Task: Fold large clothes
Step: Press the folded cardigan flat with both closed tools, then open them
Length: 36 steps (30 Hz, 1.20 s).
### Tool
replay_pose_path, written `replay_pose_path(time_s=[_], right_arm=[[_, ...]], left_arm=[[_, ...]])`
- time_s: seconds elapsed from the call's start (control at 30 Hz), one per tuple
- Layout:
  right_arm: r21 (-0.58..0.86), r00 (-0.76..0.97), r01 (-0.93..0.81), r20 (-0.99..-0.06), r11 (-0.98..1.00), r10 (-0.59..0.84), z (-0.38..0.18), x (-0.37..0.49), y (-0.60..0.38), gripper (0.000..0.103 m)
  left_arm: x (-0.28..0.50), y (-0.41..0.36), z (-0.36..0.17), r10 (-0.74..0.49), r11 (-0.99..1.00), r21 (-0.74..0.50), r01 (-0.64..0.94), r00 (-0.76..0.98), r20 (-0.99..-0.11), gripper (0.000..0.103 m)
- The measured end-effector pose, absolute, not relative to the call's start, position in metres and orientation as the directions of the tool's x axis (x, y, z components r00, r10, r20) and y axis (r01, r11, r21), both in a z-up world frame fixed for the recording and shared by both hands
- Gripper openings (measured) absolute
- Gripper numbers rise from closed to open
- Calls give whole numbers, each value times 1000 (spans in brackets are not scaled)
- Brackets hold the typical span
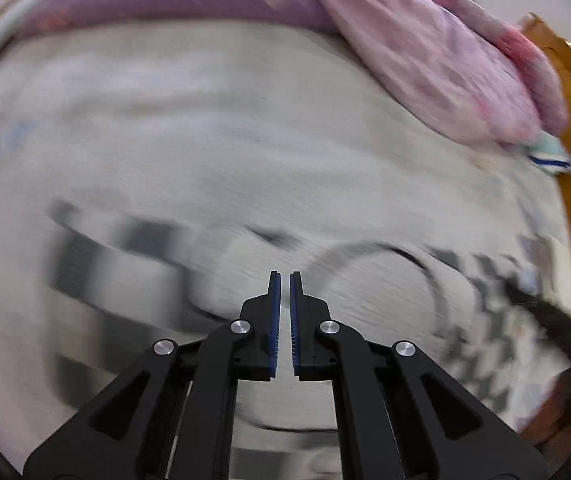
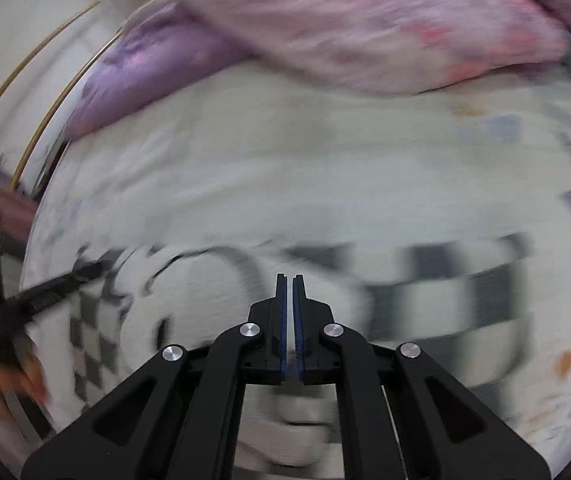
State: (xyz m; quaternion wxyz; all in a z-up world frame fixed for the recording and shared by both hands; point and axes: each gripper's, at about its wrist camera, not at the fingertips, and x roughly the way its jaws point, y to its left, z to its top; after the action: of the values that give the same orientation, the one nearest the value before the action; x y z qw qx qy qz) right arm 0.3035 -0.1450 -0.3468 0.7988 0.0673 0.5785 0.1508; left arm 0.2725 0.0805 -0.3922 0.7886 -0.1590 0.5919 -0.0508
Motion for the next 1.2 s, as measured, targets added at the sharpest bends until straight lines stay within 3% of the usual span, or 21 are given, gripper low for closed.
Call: replay_pose_path(time_s=[0.1, 0.2, 0.23, 0.3, 0.37, 0.43, 0.47, 0.53, 0.6, 0.67, 0.87, 0.97, 1.07, 1.2], right_arm=[[215, 193, -180, -949, 960, 249, -384, 292, -124, 2], [207, 184, -133, -956, 969, 230, -397, 269, -168, 0], [193, 181, -123, -960, 973, 213, -395, 262, -181, 0], [22, 167, -85, -985, 996, 36, -392, 240, -228, 0], [64, 158, -35, -985, 997, 68, -389, 219, -275, 0], [35, 122, -1, -992, 999, 35, -384, 204, -304, 0], [-86, 97, -16, -992, 996, -84, -380, 196, -312, 2], [-172, 67, 24, -983, 985, -173, -370, 187, -322, 5], [-48, 80, 132, -995, 990, -59, -352, 178, -329, 6], [23, 121, 152, -993, 988, 4, -333, 177, -313, 6], [243, 124, -23, -962, 970, 244, -329, 220, -183, 6], [286, 103, -82, -950, 955, 294, -348, 234, -130, 6], [288, -33, -91, -958, 953, 286, -390, 228, -110, 4], [252, -117, -147, -965, 957, 236, -413, 177, -135, 0]], left_arm=[[253, 64, -425, -243, 957, -269, -109, 206, -948, 2], [219, 97, -430, -311, 932, -345, -113, 242, -919, 2], [209, 113, -428, -279, 944, -312, -112, 239, -930, 2], [189, 140, -425, -147, 976, -177, -128, 211, -966, 2], [163, 179, -436, -35, 983, -56, -173, 125, -992, 2], [138, 210, -440, -85, 969, -107, -221, 108, -991, 2], [127, 218, -438, -97, 967, -117, -227, 99, -990, 2], [115, 219, -429, -37, 975, -48, -217, 55, -998, 2], [113, 211, -416, -11, 974, -17, -228, 28, -1000, 3], [117, 196, -396, -85, 966, -106, -235, 96, -992, 3], [164, 102, -382, -233, 966, -247, -74, 163, -959, 3], [176, 53, -400, -299, 953, -303, -7, 142, -944, 3], [163, 27, -431, -327, 945, -328, 3, 63, -943, 3], [121, 48, -443, -375, 925, -378, -40, 61, -925, 2]])
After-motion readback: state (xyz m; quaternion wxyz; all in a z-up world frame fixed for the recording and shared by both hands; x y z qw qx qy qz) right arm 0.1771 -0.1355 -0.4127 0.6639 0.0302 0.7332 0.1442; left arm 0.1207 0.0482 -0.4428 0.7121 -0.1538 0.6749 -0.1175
